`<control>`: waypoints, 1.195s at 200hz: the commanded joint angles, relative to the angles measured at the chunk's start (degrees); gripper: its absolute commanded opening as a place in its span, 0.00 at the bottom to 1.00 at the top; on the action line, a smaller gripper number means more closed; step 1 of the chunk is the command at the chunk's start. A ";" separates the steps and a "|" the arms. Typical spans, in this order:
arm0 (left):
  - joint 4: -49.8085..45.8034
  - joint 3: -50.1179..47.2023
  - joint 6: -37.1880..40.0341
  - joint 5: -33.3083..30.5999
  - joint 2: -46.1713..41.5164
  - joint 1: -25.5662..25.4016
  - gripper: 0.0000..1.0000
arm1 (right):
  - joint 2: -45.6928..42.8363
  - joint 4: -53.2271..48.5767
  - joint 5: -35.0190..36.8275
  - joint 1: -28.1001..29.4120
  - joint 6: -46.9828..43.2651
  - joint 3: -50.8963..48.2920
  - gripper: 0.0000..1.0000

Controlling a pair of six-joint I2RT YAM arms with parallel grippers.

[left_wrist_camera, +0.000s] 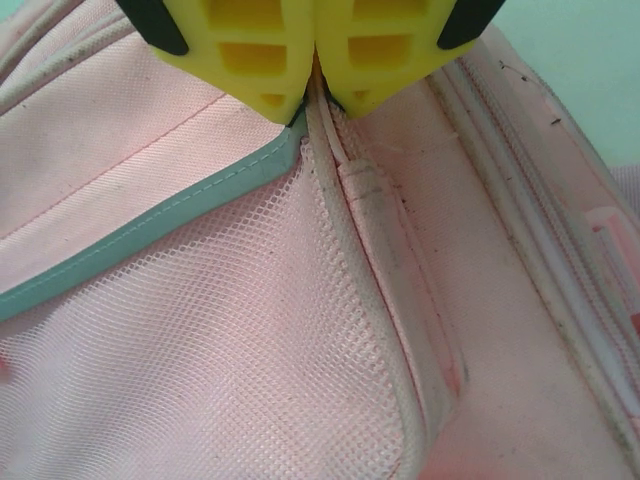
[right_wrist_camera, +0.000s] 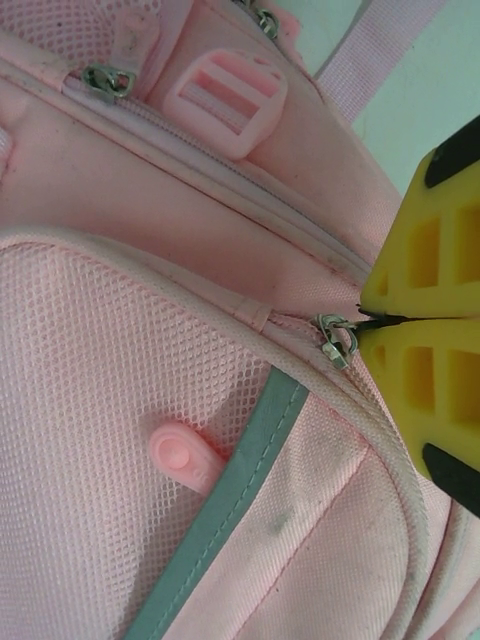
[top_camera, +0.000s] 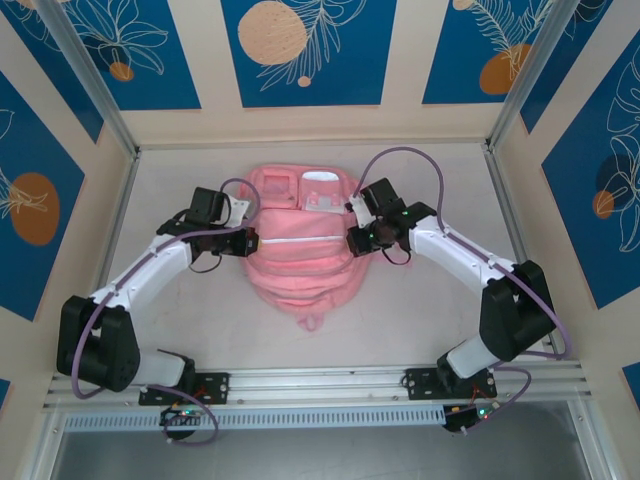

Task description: Pack the student bag

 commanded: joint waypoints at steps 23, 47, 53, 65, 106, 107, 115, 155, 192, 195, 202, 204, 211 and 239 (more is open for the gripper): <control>0.64 0.51 0.45 -2.41 -4.13 0.96 0.16 | -1.90 0.87 1.98 -2.01 2.26 2.47 0.45; -0.83 2.32 -4.51 -9.05 -6.09 0.96 0.56 | -6.36 2.25 5.94 -2.02 3.46 1.05 0.70; -1.09 2.74 -5.59 -11.26 -6.66 1.00 0.64 | -7.67 3.04 8.37 -2.14 3.47 0.52 0.73; -2.32 3.54 -9.32 -17.42 -7.73 1.11 0.80 | -10.22 4.62 14.31 -2.22 3.32 -0.81 0.78; -6.44 4.64 -17.02 -32.82 -9.06 5.17 1.00 | -17.21 11.67 26.69 -5.96 1.63 -4.53 1.00; -6.39 4.57 -17.10 -33.10 -9.13 5.30 1.00 | -17.27 11.81 26.77 -6.16 1.63 -4.59 1.00; -5.83 3.57 -18.39 -35.54 -9.65 6.53 1.00 | -17.91 12.89 27.69 -7.78 1.83 -5.20 0.99; 2.32 -5.72 -24.82 -41.29 -12.68 13.45 1.00 | -18.12 23.18 33.80 -15.17 4.62 -11.71 0.99; 19.47 -18.51 -17.41 -45.53 -16.62 14.39 1.00 | -17.80 32.37 33.83 -18.11 3.61 -19.74 0.99; 20.90 -19.44 -16.12 -45.15 -16.85 14.45 1.00 | -17.65 32.99 33.76 -18.28 3.29 -20.51 0.99; 25.06 -22.02 -13.58 -43.77 -17.19 14.44 1.00 | -17.40 34.86 33.16 -18.67 2.73 -22.36 0.99; 26.12 -22.72 -12.96 -43.51 -17.28 14.41 1.00 | -17.35 35.26 32.70 -18.66 2.70 -22.90 0.99; 28.84 -24.31 -11.63 -42.44 -17.12 14.44 1.00 | -17.46 36.65 30.41 -19.27 2.53 -25.02 0.99; 33.68 -26.55 -7.15 -39.77 -14.26 14.35 1.00 | -16.71 48.52 27.51 -19.41 -0.70 -34.36 0.99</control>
